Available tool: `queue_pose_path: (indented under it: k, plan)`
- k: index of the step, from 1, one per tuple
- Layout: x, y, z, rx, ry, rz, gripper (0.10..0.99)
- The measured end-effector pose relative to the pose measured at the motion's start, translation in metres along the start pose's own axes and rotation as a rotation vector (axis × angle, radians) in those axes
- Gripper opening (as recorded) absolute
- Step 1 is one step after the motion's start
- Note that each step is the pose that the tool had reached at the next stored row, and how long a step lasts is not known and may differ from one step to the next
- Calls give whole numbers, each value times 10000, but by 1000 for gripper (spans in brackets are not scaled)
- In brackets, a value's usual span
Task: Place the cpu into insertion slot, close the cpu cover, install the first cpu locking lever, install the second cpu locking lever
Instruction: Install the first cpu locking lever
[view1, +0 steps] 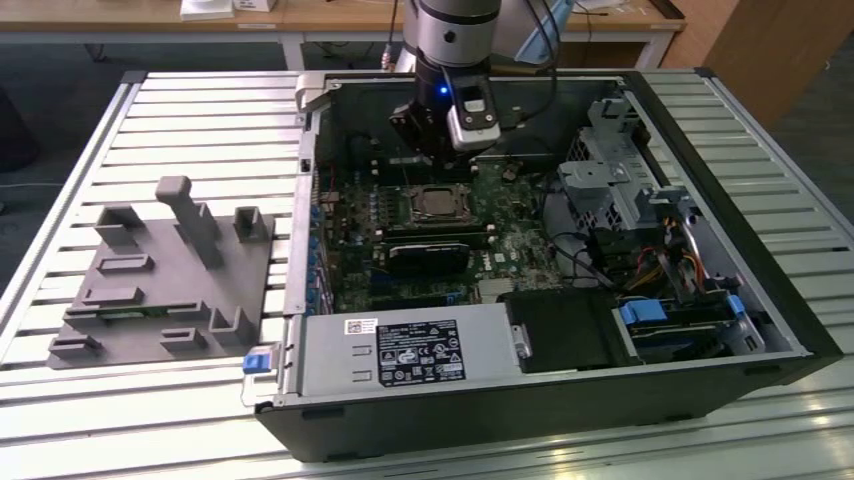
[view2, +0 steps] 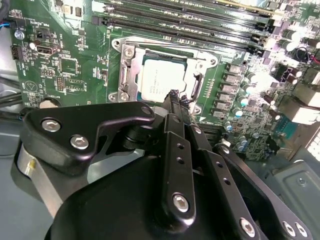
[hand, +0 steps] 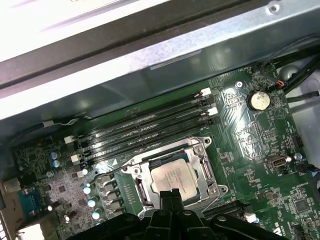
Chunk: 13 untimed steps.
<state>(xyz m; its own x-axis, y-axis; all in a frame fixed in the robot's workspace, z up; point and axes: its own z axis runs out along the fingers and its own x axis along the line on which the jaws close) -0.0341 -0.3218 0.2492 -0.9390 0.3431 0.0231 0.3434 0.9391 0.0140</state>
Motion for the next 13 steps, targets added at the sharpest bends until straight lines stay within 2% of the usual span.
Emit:
queue_pose_path:
  k: [13]
  plan:
    - [0, 0, 0, 14, 9, -645, 106]
